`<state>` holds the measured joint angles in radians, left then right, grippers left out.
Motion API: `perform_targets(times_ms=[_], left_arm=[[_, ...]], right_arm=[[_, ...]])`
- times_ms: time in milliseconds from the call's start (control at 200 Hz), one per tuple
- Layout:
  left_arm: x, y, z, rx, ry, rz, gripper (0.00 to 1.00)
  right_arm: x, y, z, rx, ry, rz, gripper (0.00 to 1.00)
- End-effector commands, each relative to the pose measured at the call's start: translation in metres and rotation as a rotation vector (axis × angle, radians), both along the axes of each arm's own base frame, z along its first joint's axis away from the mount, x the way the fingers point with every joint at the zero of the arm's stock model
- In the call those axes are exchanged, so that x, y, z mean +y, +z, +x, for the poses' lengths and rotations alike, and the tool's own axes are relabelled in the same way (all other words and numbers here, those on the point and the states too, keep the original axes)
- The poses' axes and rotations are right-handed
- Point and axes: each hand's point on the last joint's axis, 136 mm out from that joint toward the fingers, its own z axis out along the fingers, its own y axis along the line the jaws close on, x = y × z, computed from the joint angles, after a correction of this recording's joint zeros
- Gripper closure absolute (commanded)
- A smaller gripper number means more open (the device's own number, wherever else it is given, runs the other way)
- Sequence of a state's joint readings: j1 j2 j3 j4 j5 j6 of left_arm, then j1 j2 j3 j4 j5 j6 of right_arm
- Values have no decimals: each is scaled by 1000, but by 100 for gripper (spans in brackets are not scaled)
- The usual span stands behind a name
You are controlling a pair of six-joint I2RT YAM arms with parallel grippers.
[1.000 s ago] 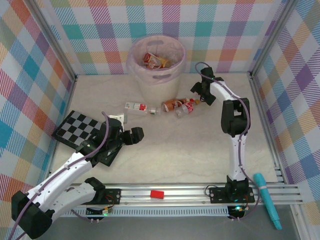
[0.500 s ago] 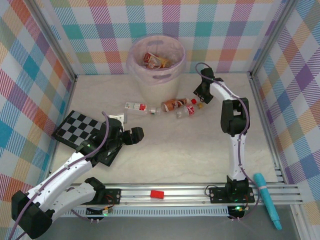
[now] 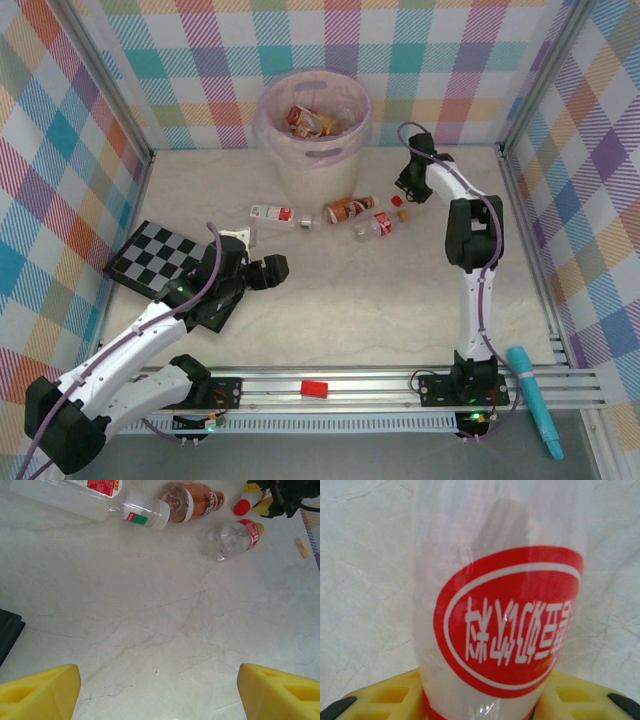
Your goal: Put the plastic bottles in the bin
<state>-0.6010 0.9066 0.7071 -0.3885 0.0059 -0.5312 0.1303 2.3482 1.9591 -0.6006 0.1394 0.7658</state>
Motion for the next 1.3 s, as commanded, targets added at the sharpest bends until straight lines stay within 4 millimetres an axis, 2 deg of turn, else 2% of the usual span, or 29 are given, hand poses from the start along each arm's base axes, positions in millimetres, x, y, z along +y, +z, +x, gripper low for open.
perform_targets(times_ms=[0, 215, 325, 575, 800, 940, 1020, 1175, 1295], left_arm=[[-3, -1, 1, -13, -4, -2, 18], [-7, -8, 4, -1, -13, 1, 18], [-10, -11, 7, 2, -25, 14, 17], [-18, -9, 16, -2, -51, 31, 16], [-23, -13, 17, 10, -57, 12, 16], [-28, -12, 20, 0, -55, -18, 16], [-28, -13, 19, 4, -56, -28, 16], [-28, -10, 17, -15, -52, -61, 16], [-28, -8, 14, -18, -49, -78, 16]], right_arm=[[-11, 65, 0, -112, 26, -18, 55], [-19, 118, -18, -194, 95, -23, 55], [-13, 146, -28, -247, 148, 4, 63], [-3, 214, -57, -351, 222, 42, 63], [22, 289, -87, -525, 293, 140, 60], [42, 326, -102, -617, 351, 173, 60], [56, 343, -108, -655, 394, 177, 60], [87, 364, -111, -697, 486, 180, 59], [116, 375, -103, -737, 559, 204, 59]])
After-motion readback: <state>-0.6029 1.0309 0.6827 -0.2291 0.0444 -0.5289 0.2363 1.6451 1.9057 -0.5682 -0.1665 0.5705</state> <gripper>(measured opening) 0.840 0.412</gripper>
